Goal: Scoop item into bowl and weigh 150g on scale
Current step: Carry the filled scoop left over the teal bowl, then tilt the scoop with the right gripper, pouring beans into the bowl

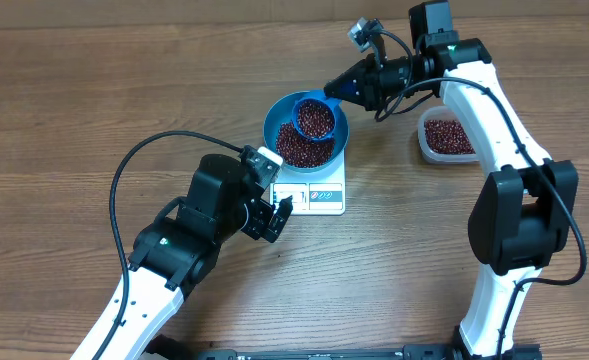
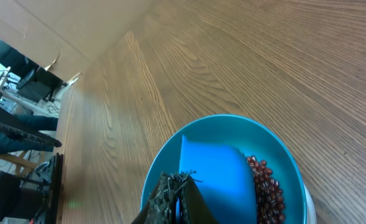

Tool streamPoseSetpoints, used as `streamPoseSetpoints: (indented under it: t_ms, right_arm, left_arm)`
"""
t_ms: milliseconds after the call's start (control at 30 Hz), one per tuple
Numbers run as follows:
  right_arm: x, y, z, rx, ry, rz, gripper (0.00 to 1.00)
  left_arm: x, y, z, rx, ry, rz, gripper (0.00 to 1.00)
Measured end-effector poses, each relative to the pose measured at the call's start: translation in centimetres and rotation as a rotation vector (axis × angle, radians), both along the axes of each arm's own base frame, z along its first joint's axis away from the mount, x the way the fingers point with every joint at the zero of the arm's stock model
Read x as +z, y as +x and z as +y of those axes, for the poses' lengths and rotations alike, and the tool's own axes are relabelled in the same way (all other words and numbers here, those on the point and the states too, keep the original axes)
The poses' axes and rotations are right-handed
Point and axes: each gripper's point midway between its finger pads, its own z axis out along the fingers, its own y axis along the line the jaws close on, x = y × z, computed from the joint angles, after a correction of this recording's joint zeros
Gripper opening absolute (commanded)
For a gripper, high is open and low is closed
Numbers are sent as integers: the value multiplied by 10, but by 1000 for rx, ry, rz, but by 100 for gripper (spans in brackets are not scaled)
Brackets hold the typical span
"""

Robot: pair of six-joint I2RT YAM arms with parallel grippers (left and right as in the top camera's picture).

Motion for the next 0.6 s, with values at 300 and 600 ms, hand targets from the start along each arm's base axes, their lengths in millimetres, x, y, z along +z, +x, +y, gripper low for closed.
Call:
streamPoseSetpoints:
  t_ms: [300,600]
  right_arm:
    - [0,1,-2,-15,-9,10,4]
    - [23,-3,-4,-31,-7,-23,4]
  left_arm:
    - [0,0,0,0,0,0,99]
    - [0,0,0,0,0,0,99]
